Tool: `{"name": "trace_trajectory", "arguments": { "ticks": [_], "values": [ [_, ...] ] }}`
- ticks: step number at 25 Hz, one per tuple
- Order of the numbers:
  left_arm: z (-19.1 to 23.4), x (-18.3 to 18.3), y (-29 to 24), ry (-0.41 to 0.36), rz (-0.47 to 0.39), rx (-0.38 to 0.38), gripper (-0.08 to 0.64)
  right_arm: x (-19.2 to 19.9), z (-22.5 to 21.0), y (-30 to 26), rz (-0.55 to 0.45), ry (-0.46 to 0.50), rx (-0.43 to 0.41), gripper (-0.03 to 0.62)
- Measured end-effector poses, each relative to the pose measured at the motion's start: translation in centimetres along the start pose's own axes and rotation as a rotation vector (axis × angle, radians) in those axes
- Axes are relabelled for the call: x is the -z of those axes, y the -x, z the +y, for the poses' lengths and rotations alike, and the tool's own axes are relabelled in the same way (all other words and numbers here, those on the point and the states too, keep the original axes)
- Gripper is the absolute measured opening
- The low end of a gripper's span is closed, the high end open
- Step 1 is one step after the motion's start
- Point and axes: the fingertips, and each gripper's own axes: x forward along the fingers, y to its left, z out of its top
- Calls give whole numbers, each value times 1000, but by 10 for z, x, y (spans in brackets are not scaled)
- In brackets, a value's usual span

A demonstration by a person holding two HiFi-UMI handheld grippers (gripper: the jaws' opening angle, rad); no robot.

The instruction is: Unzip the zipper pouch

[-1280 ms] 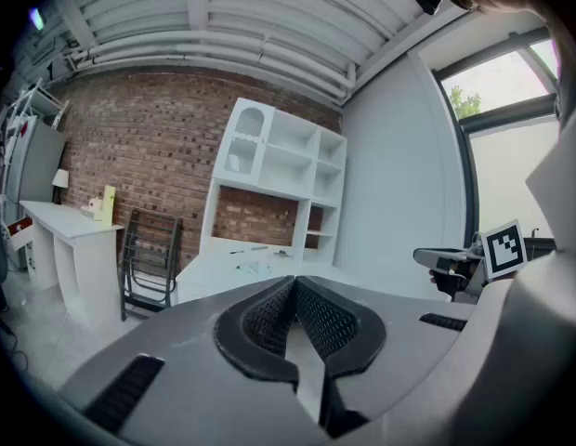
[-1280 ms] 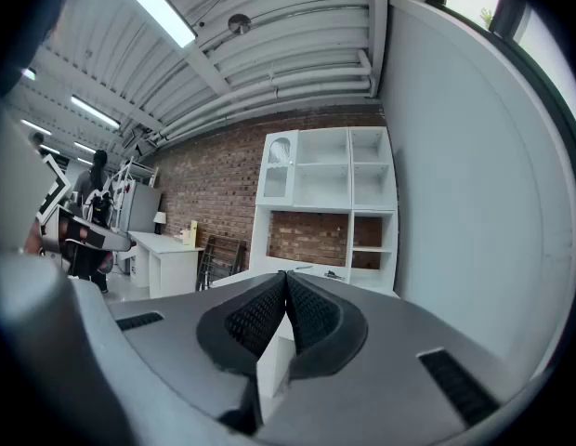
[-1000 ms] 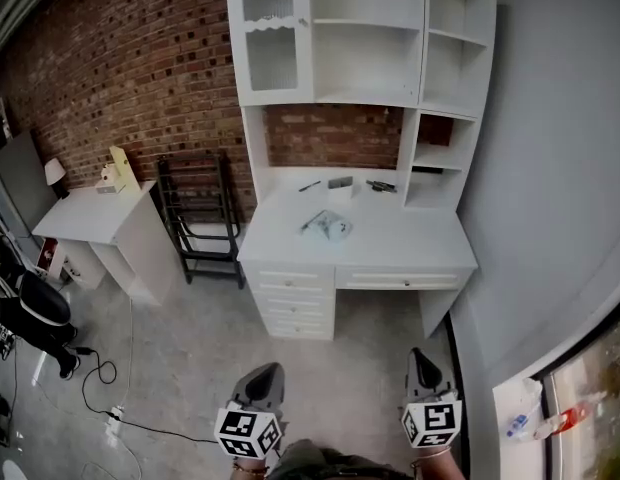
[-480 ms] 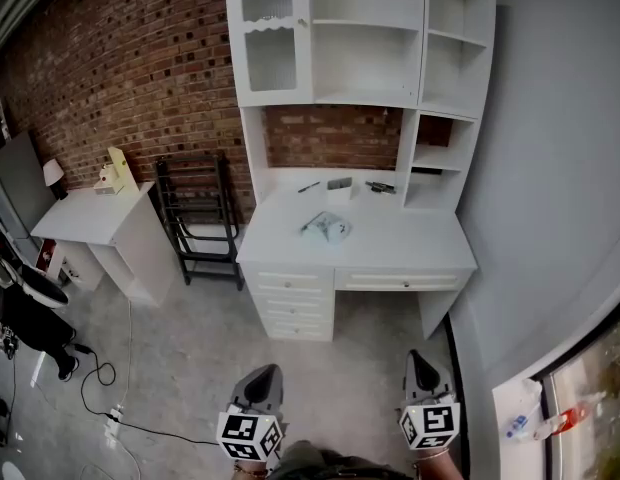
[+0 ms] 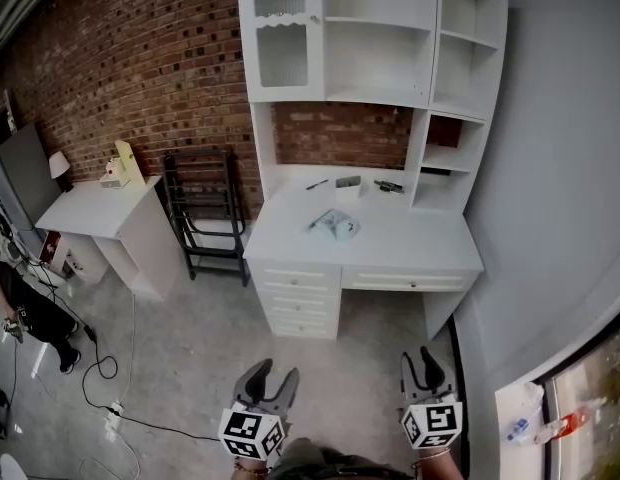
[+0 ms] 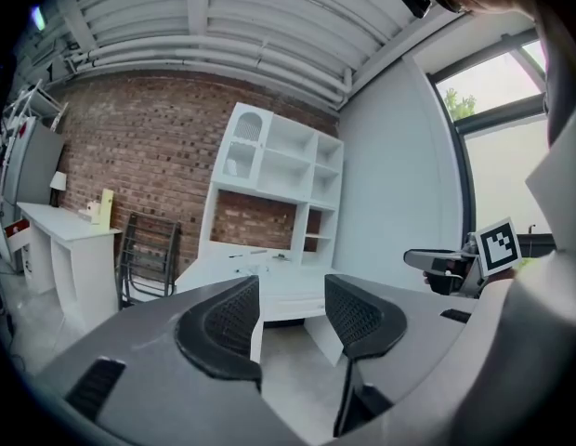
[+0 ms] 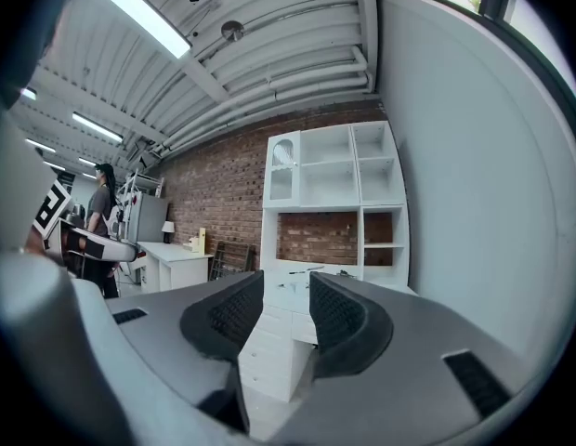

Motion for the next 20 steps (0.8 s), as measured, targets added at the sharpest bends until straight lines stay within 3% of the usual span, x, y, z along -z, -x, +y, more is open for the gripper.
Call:
{"name": "trace_trajectory", "arguments": {
  "ticks": [7,14,17,20],
  "values": [
    [-4,10,-1,-32,50,34,313,0,15,-3,-14,6,-43,194],
    [-6,12,-2,-57,64,47,430,-4,20,-8,-29,-6,-82,336],
    [-11,10,-3,-50,57,83,476,-7,23,-10,-47,-3,-98,376],
    [-18,7,-4,-60,47,123,537,-9,27,-13,-61,-37,-119,462]
  ]
}}
